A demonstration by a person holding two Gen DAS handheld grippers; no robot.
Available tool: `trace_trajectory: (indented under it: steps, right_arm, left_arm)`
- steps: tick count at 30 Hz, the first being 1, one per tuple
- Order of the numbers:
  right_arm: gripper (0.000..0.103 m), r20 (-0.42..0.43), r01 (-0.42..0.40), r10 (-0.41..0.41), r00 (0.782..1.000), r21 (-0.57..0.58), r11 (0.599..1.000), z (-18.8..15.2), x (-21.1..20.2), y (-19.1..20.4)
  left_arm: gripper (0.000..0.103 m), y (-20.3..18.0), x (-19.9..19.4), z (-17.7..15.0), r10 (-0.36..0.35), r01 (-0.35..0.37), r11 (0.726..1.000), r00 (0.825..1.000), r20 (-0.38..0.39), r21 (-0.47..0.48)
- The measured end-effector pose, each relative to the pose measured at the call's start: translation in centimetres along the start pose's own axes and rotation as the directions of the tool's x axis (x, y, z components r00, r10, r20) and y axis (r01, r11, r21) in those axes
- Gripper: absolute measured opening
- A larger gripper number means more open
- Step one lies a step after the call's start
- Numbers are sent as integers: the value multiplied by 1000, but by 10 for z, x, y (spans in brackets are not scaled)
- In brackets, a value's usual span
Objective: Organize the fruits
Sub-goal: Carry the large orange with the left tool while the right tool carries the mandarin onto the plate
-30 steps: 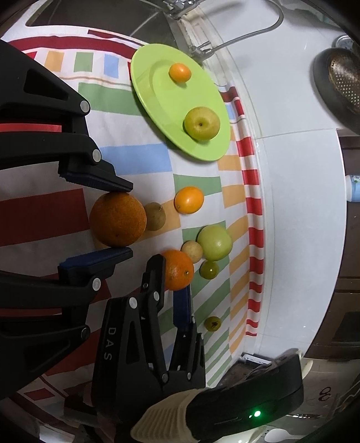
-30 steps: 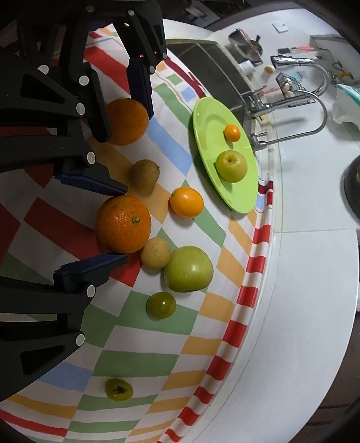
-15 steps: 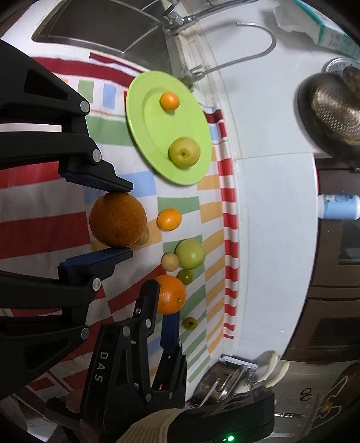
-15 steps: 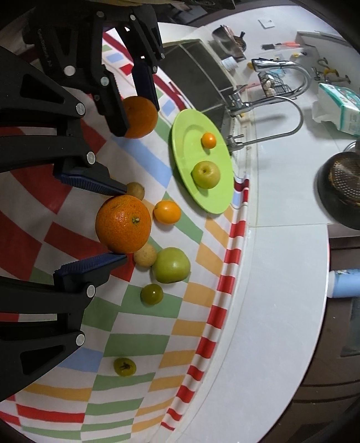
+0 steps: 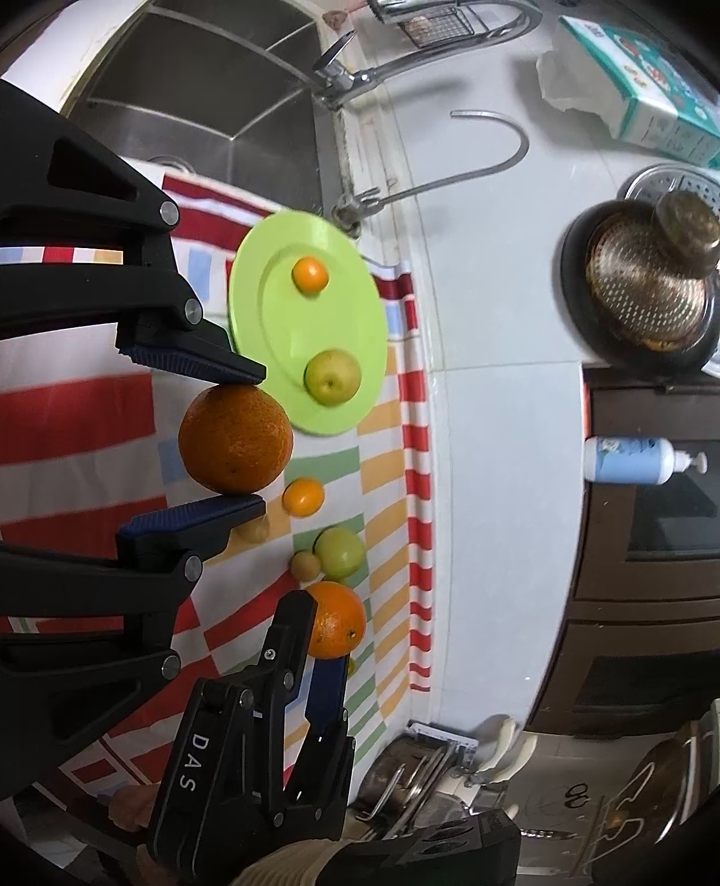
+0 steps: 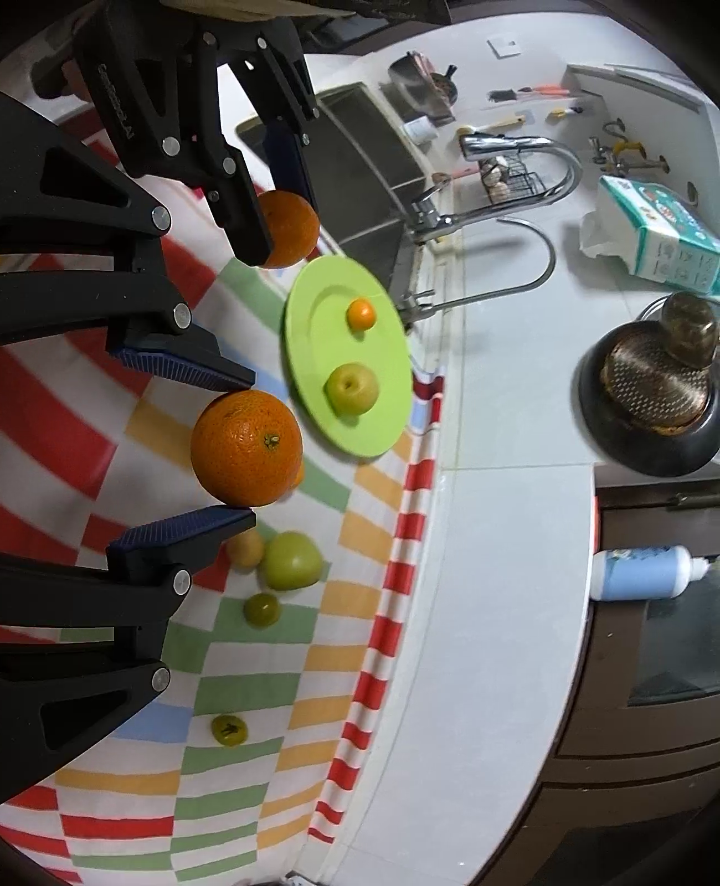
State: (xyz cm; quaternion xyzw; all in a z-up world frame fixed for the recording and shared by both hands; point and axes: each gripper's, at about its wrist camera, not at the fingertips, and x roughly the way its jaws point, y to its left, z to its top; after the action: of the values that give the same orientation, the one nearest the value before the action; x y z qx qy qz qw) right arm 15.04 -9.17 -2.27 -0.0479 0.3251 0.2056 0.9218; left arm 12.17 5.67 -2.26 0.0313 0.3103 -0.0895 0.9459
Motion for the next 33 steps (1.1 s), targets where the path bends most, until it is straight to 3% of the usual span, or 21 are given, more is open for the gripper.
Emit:
trace_trajectory:
  steps: [16,33]
  right_arm:
    - [44,61,-12,12,998,-1,1000,47,32,49]
    - [44,12,2,-2,1000,8,1000,98,122,64]
  left_arm:
    - [40,71,11,31,35,-37,999,998,50,26]
    - [40,139,85,61,22,-23,1000,999,23,18]
